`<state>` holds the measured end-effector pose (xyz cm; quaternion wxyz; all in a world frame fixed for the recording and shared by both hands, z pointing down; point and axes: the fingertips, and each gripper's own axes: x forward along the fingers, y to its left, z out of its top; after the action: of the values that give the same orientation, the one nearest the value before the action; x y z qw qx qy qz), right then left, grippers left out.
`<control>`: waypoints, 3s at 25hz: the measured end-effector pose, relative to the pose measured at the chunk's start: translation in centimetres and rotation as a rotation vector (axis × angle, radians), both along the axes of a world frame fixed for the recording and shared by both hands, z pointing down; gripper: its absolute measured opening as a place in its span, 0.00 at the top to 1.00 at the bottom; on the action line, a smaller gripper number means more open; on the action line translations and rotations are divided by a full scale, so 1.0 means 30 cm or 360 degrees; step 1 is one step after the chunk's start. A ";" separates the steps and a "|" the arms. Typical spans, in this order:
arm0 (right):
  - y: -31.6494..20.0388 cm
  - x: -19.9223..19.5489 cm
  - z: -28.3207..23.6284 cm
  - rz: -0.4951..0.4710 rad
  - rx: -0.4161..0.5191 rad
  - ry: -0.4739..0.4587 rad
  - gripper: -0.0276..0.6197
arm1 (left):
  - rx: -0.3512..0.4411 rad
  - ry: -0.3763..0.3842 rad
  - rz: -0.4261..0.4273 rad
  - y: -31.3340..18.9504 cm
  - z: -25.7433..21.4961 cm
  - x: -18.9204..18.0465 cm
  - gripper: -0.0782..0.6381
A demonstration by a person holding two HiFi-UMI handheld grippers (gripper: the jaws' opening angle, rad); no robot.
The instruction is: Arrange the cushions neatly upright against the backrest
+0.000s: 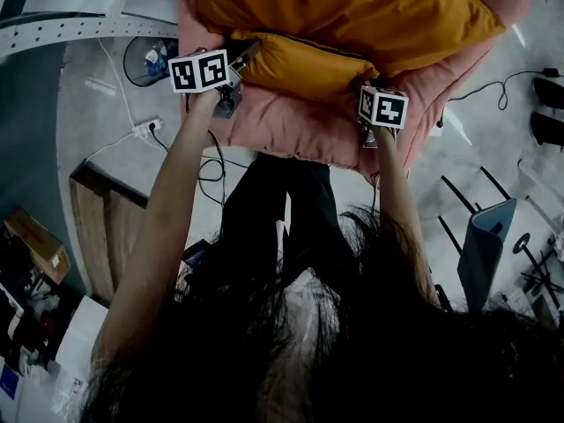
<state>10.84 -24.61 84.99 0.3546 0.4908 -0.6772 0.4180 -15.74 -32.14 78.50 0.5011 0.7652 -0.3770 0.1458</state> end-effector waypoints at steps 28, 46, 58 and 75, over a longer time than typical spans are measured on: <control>0.307 -0.245 -0.892 0.0291 0.0698 -0.0386 0.60 | 0.0669 0.0148 0.0163 0.329 -0.797 -0.065 0.67; 0.413 -0.460 -1.277 0.0144 0.0930 -0.0539 0.69 | 0.0986 0.0133 0.0351 0.586 -1.146 0.063 0.67; 0.591 -0.344 -1.343 -0.0029 0.0949 -0.0601 0.78 | 0.1043 0.0050 0.0216 0.810 -1.205 0.202 0.69; 1.124 -0.118 -1.342 -0.0441 0.0939 -0.0753 0.82 | 0.1042 -0.0062 -0.0044 1.382 -1.220 0.525 0.73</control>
<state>7.28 9.11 44.74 0.0857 0.3657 -0.8909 0.2552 0.00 9.32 41.90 0.2231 0.8776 -0.4236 0.0246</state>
